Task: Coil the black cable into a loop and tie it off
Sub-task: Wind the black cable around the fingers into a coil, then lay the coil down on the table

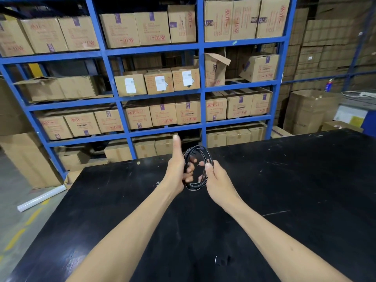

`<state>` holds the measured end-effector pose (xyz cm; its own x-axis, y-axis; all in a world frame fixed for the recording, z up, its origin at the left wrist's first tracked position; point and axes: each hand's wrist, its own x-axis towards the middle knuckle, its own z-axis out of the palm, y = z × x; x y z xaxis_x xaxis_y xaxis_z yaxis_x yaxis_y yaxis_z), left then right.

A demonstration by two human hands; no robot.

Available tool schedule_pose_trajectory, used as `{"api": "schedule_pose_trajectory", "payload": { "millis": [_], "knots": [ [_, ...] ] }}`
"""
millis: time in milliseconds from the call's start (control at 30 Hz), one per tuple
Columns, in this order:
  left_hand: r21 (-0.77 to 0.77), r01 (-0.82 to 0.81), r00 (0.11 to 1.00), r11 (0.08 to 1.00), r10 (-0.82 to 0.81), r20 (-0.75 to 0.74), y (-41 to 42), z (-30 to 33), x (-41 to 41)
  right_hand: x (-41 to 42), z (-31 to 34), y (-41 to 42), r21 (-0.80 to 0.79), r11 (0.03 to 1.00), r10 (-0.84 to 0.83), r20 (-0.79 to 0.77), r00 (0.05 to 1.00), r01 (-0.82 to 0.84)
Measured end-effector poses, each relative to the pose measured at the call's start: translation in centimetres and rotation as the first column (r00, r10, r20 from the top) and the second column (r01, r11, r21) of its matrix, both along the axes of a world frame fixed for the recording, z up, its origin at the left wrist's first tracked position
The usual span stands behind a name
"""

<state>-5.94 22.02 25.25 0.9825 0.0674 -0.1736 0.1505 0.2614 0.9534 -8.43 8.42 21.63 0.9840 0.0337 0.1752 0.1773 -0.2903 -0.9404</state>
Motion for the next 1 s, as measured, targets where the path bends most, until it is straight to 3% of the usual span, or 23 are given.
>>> {"api": "schedule_pose_trajectory", "payload": {
  "millis": [67, 200, 267, 333, 433, 600, 800, 900, 1000],
  "knots": [
    [-0.043, -0.036, 0.999, 0.998, 0.036, 0.005, -0.4, -0.4, -0.3, 0.2, -0.3, 0.4, 0.105, 0.994, -0.017, -0.053, 0.998, 0.023],
    [0.074, -0.177, 0.984, 0.981, 0.179, -0.023, -1.6, -1.4, -0.7, 0.6, -0.2, 1.2, 0.389, 0.918, 0.000, -0.192, 0.981, 0.076],
    [0.024, -0.216, 0.974, 0.976, 0.217, -0.065, -2.0, -1.8, -0.9, 0.6, 0.3, 1.2, 0.450, 0.886, 0.006, -0.243, 0.970, 0.107],
    [-0.029, -0.231, 0.969, 0.973, 0.227, -0.097, -2.3, -2.2, -1.3, 0.6, 0.8, 0.9, 0.334, 0.934, -0.046, -0.242, 0.969, 0.128],
    [0.019, -0.189, 0.981, 0.982, 0.190, -0.049, -2.9, -3.0, -2.0, 0.5, 1.2, 0.3, 0.068, 0.978, -0.187, -0.115, 0.975, 0.196],
    [0.038, -0.046, 0.996, 0.998, 0.049, -0.075, -3.2, -4.1, -2.7, 0.3, 0.5, 0.0, -0.284, 0.931, -0.195, 0.152, 0.969, 0.231],
    [0.322, 0.004, 0.998, 0.947, 0.016, -0.059, -1.1, -4.7, -3.1, -0.6, 0.2, -1.9, -0.460, 0.882, -0.098, 0.032, 0.995, 0.102],
    [0.518, -0.051, 0.984, 0.854, -0.047, 0.174, -0.1, -5.2, -4.0, -1.4, 0.1, -2.7, -0.531, 0.847, -0.023, -0.049, 0.999, -0.007],
    [0.583, 0.048, 0.911, 0.811, -0.275, 0.307, -0.8, -5.6, -5.4, -1.5, 0.2, -2.9, -0.485, 0.868, 0.019, -0.184, 0.983, -0.107]
  ]
}}
